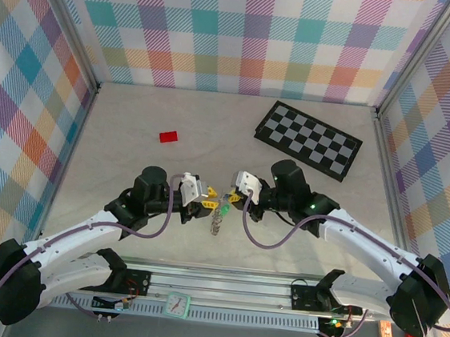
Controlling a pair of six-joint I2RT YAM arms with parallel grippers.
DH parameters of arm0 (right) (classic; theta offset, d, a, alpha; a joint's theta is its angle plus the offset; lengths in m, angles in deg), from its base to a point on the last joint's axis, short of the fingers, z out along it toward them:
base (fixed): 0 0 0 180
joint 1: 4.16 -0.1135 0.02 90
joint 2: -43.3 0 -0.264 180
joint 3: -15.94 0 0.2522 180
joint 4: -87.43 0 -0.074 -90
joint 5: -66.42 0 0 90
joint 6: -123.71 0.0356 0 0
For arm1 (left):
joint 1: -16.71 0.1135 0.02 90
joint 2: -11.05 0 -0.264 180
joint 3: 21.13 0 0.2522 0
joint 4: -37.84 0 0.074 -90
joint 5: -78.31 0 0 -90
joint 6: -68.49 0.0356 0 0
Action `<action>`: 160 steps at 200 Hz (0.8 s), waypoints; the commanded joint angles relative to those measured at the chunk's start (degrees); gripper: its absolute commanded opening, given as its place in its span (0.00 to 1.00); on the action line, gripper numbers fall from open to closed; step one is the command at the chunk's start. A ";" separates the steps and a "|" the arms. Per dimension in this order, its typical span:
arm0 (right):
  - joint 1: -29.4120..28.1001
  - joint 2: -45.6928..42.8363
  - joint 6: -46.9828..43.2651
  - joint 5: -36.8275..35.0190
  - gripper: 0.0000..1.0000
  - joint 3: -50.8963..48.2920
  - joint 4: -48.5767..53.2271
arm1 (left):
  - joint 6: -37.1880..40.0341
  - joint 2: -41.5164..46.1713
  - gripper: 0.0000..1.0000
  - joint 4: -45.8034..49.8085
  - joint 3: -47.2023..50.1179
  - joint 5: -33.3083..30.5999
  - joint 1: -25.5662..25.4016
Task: Put the keys on the keyring
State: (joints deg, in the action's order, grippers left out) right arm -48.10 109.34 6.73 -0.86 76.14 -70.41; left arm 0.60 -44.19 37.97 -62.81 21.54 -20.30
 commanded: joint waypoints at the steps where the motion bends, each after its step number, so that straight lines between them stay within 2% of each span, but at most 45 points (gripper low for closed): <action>1: -0.05 -1.55 -2.52 -1.45 0.00 3.74 4.27 | -0.86 2.73 0.32 -4.62 1.17 -3.88 -0.34; 24: -0.18 -0.54 -3.99 -2.59 0.00 5.82 7.03 | -2.36 7.90 0.38 -11.11 4.79 -12.94 -0.33; 51: -0.63 1.87 -4.32 -1.76 0.00 8.30 6.88 | -3.91 14.70 0.48 -13.01 7.34 -28.08 -0.31; 70: -2.10 4.89 -4.42 -0.57 0.00 10.93 5.79 | -5.83 19.43 0.53 -10.83 7.50 -39.67 -0.34; 105: -6.29 13.07 -4.23 3.00 0.00 17.92 3.72 | -8.05 27.95 0.58 -0.79 3.92 -61.68 -0.25; 128: -9.96 19.76 -3.11 6.24 0.00 23.91 1.81 | -7.88 32.83 0.60 3.68 1.81 -68.24 -0.17; 160: -11.40 27.50 4.39 12.12 0.00 28.28 -4.95 | -8.02 35.11 0.63 7.35 -0.69 -72.14 -0.16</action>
State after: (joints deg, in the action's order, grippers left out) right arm -58.77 133.54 5.16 4.04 101.60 -67.79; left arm -6.74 -10.09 40.79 -60.67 -42.80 -20.28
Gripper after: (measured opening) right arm 0.048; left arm 0.631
